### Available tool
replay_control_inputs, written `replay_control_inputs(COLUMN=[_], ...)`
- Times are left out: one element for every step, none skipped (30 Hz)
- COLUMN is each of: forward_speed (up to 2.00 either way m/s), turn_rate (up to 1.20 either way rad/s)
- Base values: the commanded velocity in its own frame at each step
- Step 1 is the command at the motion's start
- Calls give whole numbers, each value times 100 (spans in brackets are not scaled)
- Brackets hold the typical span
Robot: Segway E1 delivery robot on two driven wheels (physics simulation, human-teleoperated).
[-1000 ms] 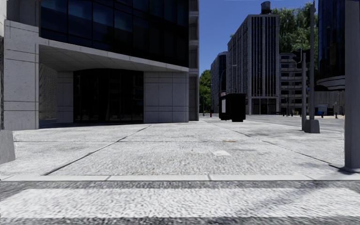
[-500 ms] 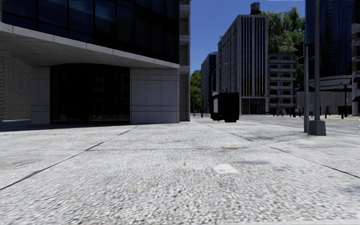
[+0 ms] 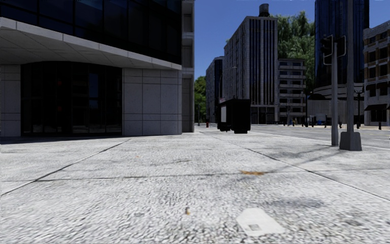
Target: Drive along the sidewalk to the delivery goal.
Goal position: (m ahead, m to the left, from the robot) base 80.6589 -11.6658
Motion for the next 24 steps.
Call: replay_control_inputs(forward_speed=[200, 200, 200, 200, 200, 200, 200, 200, 200, 200, 200, 200, 200, 200, 200, 200, 200, 200, 200, 200, 200, 200, 200, 200], turn_rate=[-26, -26, -26, -26, -26, -26, -26, -25, -25, -21, -15, -2, 0, 0, 0, 0, 0, 0, 0, 0, 0, 0, 0, 0])
